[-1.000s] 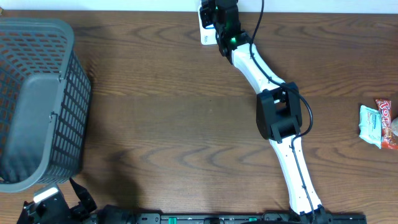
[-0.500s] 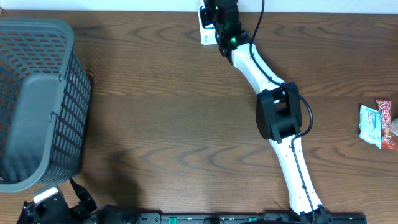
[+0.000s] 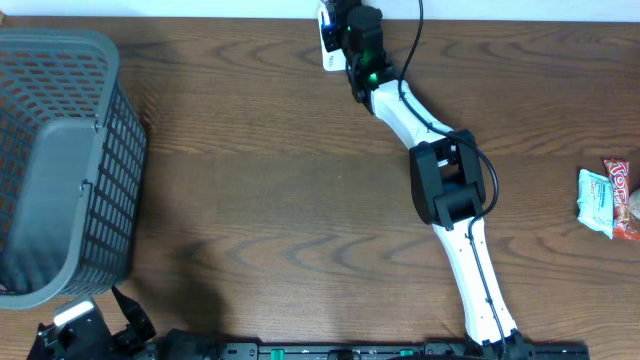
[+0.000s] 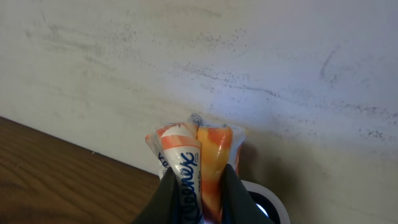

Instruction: Scan the item barcode

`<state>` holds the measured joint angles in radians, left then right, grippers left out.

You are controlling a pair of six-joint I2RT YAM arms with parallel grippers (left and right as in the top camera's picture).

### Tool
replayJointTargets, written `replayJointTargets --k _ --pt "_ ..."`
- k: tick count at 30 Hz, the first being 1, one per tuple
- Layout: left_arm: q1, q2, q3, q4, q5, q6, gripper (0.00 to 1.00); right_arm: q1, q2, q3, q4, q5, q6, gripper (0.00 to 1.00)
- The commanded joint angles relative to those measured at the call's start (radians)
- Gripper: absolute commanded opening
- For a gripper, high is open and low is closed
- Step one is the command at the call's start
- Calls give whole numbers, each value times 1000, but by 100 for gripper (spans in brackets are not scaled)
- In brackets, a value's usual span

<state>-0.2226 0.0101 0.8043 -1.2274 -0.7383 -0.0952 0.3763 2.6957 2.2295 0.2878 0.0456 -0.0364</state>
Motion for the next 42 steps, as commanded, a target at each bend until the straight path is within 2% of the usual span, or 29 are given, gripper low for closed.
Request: replayJointTargets --k 1,11,21,26,30,31,35,37,42 --pt "3 -7 1 0 -5 13 98 4 6 -26 -15 9 -6 1" --pt "3 -7 1 0 -5 13 98 5 -8 -26 -79 9 -56 1" --pt "3 -7 1 0 -5 13 98 5 -137 -26 -111 9 -90 1" --pt "3 -7 1 0 -5 13 98 4 -251 -26 -245 61 -97 1" --pt "3 -7 1 -1 -6 13 98 4 -371 -26 -459 -13 -88 1" --pt "3 -7 1 -1 -5 13 98 6 -397 -26 -518 -66 -88 4" --pt "3 -7 1 -1 -5 13 98 26 -425 -26 -633 -250 -95 74" --pt "3 -7 1 -1 -6 13 98 44 -411 -26 -679 -291 -135 98" --pt "3 -7 1 -1 -5 13 98 136 -335 -26 -720 -257 -246 99"
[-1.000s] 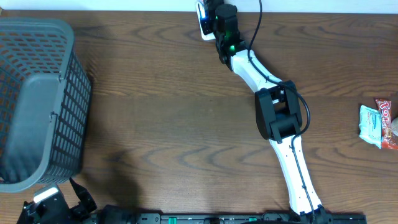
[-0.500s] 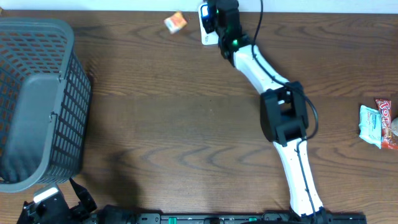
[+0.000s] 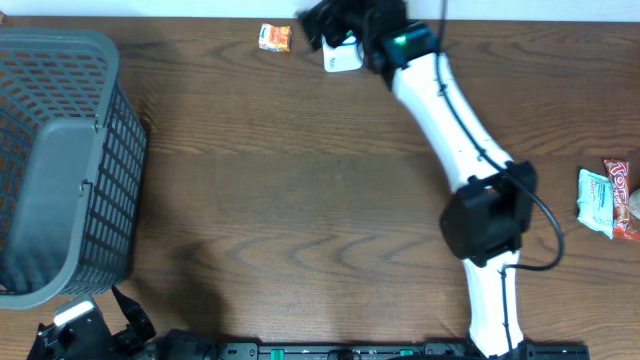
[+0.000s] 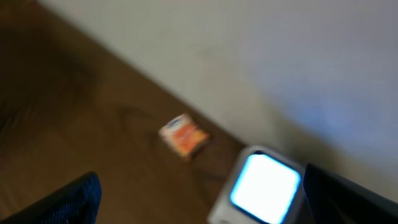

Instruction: Scan the item barcode

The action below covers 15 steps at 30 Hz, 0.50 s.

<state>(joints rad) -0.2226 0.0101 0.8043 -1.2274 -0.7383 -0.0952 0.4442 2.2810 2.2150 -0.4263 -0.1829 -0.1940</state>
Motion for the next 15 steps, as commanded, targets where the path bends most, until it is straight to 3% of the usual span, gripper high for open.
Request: replayJointTargets --k 1,5,10,15 --pt "3 -7 1 -1 -6 13 98 91 101 -11 11 22 -105 99" --pt "3 -7 1 -1 -6 13 98 153 193 -11 188 232 -122 99" --pt "3 -7 1 -1 -6 13 98 164 315 -11 516 264 -129 99" --pt "3 -7 1 -3 -6 13 98 150 377 -9 711 255 -74 99"
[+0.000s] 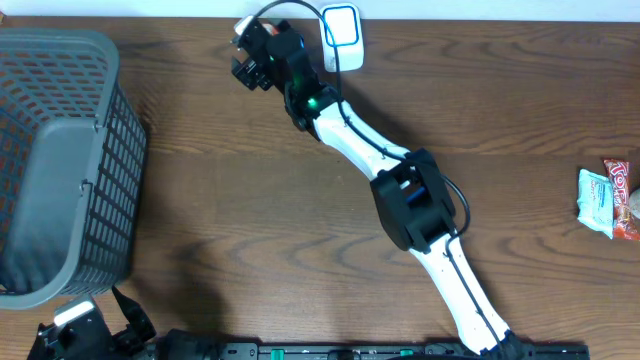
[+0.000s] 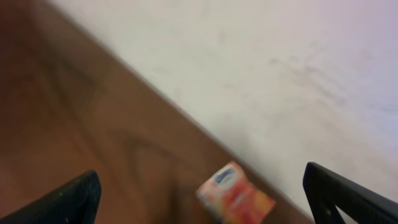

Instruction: Scan the item barcode

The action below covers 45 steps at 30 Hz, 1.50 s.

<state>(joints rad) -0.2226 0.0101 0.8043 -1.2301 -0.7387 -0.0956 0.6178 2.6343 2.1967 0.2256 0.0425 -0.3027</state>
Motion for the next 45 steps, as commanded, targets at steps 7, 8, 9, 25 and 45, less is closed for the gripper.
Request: replayJointTargets --k 7,8,9,25,45 --pt "3 -7 1 0 -5 13 97 -52 87 58 127 -19 98 99" --pt "3 -7 1 0 -5 13 98 -58 101 79 127 -22 109 99" --pt "3 -7 1 0 -5 13 98 -63 116 99 127 -28 116 99" --pt "3 -7 1 0 -5 13 98 -82 314 366 129 -47 193 50" --pt "3 -7 1 0 -5 13 98 -86 385 366 191 -25 238 6"
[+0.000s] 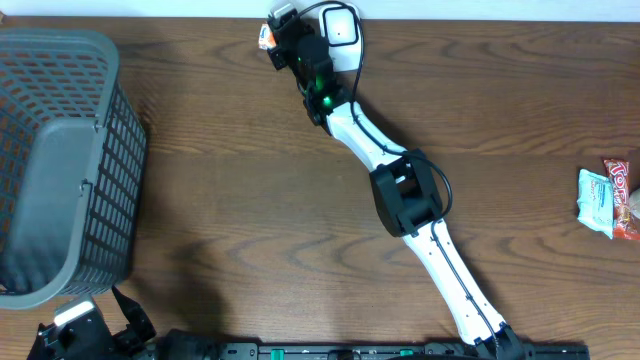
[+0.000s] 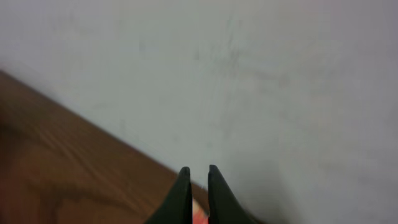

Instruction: Scan the item barcode

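The item is a small orange-and-white tissue pack [image 1: 265, 38] at the table's far edge, left of the white scanner [image 1: 341, 26]. In the overhead view my right gripper [image 1: 281, 30] reaches up to the pack and covers part of it. In the right wrist view the right gripper [image 2: 199, 169] points at the white wall. Its two dark fingers [image 2: 182, 193] are almost together, and a sliver of the orange pack [image 2: 199, 218] shows in the narrow gap low down. The scanner is out of the wrist view. The left gripper is not visible.
A grey mesh basket [image 1: 100, 120] stands at the left edge. Two snack packets, one pale blue [image 1: 597, 202] and one red [image 1: 622, 198], lie at the far right. The wall runs just behind the pack and scanner.
The right gripper was open to the left of the scanner, with the pack lying ahead of it. It has shifted a little right onto the pack, and its fingers have come together.
First the right gripper held the tissue pack up at the scanner. Then the pack lay loose on the table left of the scanner with the fingers open. The open gripper then stood near the pack, and now it is shut at it.
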`<state>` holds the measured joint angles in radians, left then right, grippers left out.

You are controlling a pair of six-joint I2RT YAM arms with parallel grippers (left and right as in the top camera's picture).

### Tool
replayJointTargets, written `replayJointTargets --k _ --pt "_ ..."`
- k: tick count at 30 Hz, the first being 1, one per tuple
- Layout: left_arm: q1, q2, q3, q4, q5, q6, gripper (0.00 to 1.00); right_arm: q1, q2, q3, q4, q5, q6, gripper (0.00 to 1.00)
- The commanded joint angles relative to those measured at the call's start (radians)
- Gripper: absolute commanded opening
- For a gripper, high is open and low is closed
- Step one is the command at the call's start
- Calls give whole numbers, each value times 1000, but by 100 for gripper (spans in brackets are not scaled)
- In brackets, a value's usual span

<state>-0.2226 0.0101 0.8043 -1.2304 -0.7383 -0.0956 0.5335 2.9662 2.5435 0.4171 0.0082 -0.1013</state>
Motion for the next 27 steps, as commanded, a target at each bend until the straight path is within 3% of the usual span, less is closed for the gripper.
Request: replayJointTargets --k 1,16,27 --pt "3 -7 1 0 -5 13 98 -2 59 19 0 9 44 6" --pt "3 -7 1 0 -5 13 98 5 118 19 -50 -3 74 9" --pt "3 -7 1 0 -5 13 98 60 121 37 -323 -43 79 3"
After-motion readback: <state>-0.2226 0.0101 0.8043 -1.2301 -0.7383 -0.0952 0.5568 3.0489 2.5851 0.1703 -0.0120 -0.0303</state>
